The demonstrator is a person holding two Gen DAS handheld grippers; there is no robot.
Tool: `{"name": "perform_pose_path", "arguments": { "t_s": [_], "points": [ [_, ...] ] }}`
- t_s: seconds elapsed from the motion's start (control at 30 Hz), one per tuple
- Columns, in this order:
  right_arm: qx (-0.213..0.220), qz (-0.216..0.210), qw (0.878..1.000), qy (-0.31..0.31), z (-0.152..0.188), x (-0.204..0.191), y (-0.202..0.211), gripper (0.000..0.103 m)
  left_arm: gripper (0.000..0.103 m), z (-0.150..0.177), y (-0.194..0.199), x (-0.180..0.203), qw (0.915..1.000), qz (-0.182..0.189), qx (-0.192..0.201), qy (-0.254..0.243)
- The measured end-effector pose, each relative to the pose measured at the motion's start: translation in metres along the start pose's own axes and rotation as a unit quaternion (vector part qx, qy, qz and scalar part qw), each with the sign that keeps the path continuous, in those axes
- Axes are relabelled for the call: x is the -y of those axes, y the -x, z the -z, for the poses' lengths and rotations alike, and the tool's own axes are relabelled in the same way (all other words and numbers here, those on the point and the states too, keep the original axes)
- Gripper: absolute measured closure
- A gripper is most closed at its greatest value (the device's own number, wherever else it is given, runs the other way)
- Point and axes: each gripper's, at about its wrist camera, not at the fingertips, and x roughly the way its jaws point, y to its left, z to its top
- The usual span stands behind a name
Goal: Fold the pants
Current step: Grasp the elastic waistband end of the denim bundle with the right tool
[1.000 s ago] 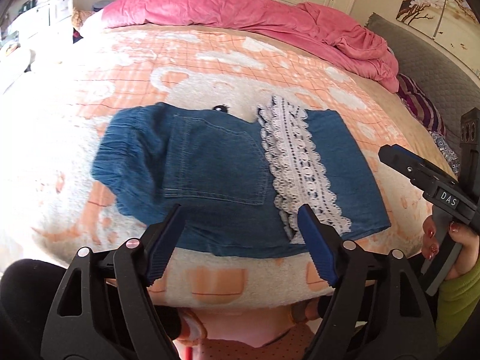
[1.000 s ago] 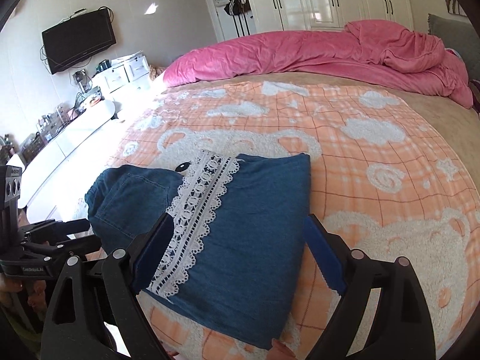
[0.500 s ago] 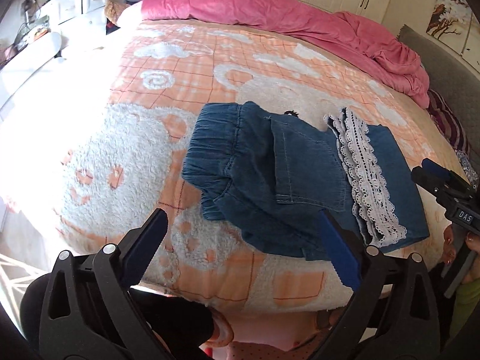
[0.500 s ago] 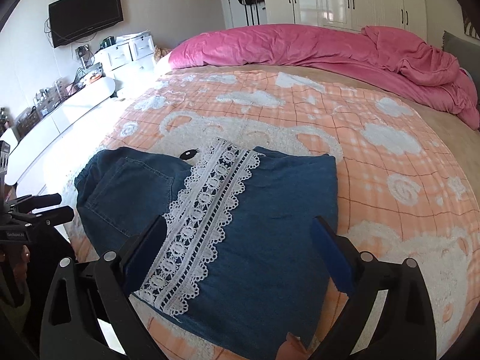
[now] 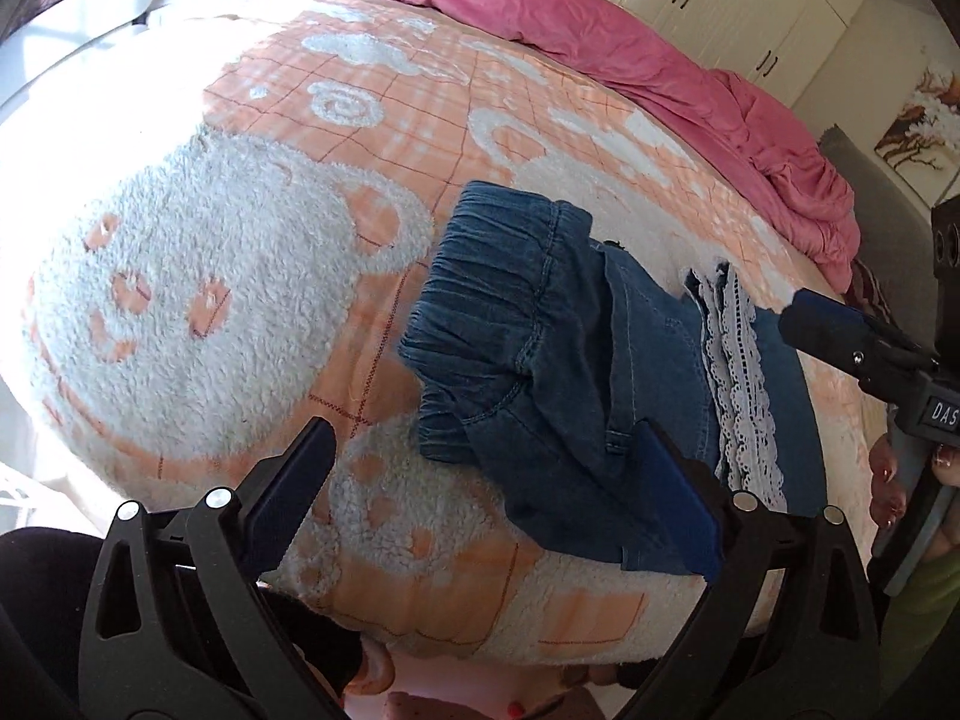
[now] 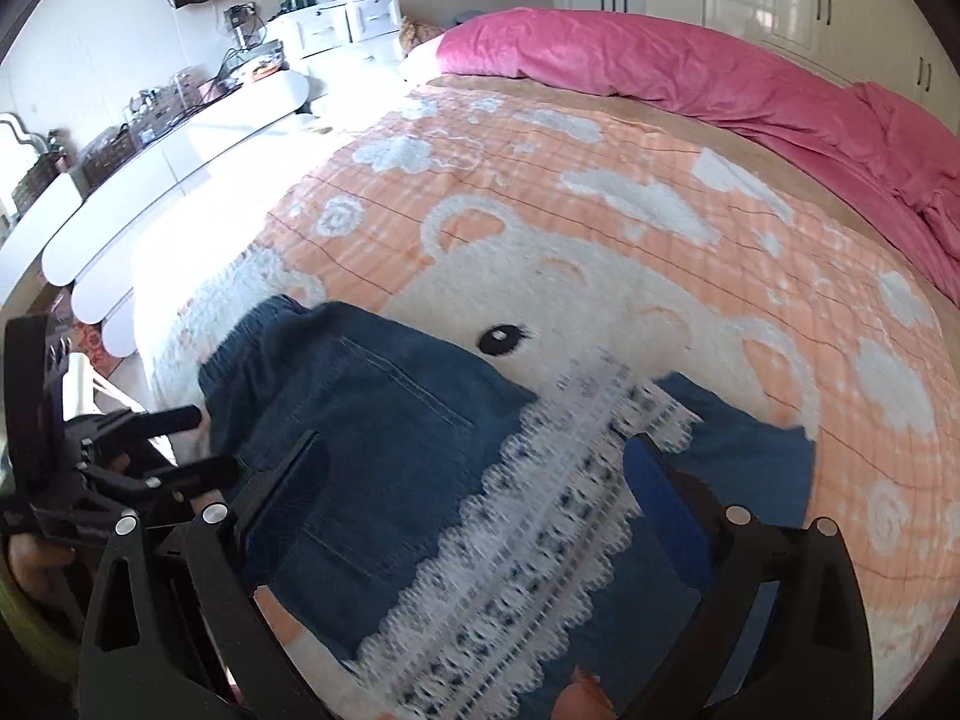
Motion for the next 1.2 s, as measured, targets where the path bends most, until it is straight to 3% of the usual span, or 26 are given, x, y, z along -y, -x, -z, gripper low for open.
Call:
{"name": "perform_pose_path", "arguments": {
  "t_s": [0.1, 0.3, 0.43, 0.5, 0.53, 0.57, 0.6, 0.67, 0.77, 0.87, 1.2],
  "points": [
    [-0.019, -0.032, 0.999, 0.011, -0.021, -0.017, -0.021, 0.005, 0.011, -0.001, 0.000, -0.005, 0.9998, 0.004, 0.007, 0.016],
    [-0.068, -0.083, 0.993, 0.039, -0.050, -0.052, -0.071, 0.005, 0.028, 0.001, -0.010, -0.010, 0.9991, 0.019, -0.009, 0.038],
    [-0.116, -0.098, 0.987, 0.047, -0.056, -0.063, -0.109, 0.005, 0.052, 0.001, -0.013, -0.008, 0.9983, 0.039, -0.012, 0.041],
    [-0.140, -0.095, 0.985, 0.046, -0.053, -0.063, -0.125, 0.006, 0.055, 0.001, -0.016, -0.005, 0.9990, 0.029, -0.015, 0.030],
    [-0.151, -0.097, 0.983, 0.043, -0.050, -0.063, -0.133, 0.008, 0.058, 0.001, -0.017, -0.003, 0.9990, 0.031, -0.018, 0.026],
    [-0.154, -0.097, 0.982, 0.046, -0.047, -0.063, -0.138, 0.023, 0.058, 0.000, -0.019, -0.003, 0.9989, 0.032, -0.021, 0.029],
    [-0.147, -0.095, 0.983, 0.057, -0.044, -0.065, -0.139, 0.027, 0.058, 0.000, -0.020, -0.004, 0.9985, 0.035, -0.021, 0.037],
    [-0.134, -0.133, 0.981, 0.050, -0.042, -0.065, -0.131, 0.063, 0.058, -0.002, -0.021, -0.007, 0.9977, 0.042, -0.021, 0.048],
    [-0.106, -0.142, 0.983, 0.046, -0.043, -0.061, -0.109, 0.070, 0.058, -0.001, -0.018, -0.005, 0.9977, 0.045, -0.014, 0.049],
    [-0.074, -0.177, 0.981, 0.018, -0.043, -0.044, -0.082, 0.072, 0.057, -0.001, -0.015, -0.005, 0.9968, 0.055, -0.005, 0.058],
    [0.024, -0.199, 0.979, -0.032, -0.025, 0.026, 0.004, 0.072, 0.057, -0.001, 0.000, 0.046, 0.9844, 0.173, 0.031, 0.007]
  ]
}}
